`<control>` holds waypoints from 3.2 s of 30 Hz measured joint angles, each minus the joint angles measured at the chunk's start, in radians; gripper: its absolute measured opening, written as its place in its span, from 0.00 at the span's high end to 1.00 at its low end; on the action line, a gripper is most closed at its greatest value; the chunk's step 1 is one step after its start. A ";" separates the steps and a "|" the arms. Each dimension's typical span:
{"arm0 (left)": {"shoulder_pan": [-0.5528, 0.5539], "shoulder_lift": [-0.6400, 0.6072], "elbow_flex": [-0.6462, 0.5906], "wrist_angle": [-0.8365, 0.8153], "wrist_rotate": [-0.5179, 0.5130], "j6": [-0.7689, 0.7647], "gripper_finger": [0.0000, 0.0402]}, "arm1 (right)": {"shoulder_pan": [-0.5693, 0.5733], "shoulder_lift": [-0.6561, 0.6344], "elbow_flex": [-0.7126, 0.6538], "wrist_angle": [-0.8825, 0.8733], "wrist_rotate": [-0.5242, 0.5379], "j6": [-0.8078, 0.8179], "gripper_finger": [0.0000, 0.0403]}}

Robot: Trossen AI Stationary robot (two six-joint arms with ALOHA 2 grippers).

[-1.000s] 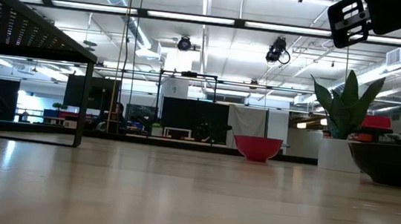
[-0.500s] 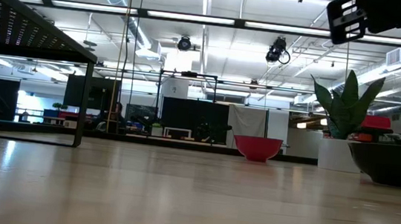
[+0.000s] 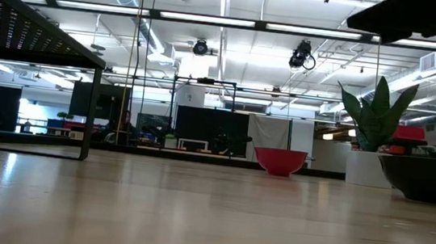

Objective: Pick & Place Mini bowls

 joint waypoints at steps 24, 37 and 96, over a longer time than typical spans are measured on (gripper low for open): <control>0.429 0.000 -0.571 1.138 0.451 0.245 0.99 | -0.008 -0.281 0.000 -0.927 -0.443 0.766 0.85; 0.429 0.000 -0.571 1.130 0.449 0.246 0.99 | -0.011 -0.081 0.000 -0.934 -0.272 0.566 0.59; 0.398 0.000 -0.571 1.134 0.495 0.236 0.99 | -0.011 0.027 0.116 -0.360 -0.767 0.198 0.97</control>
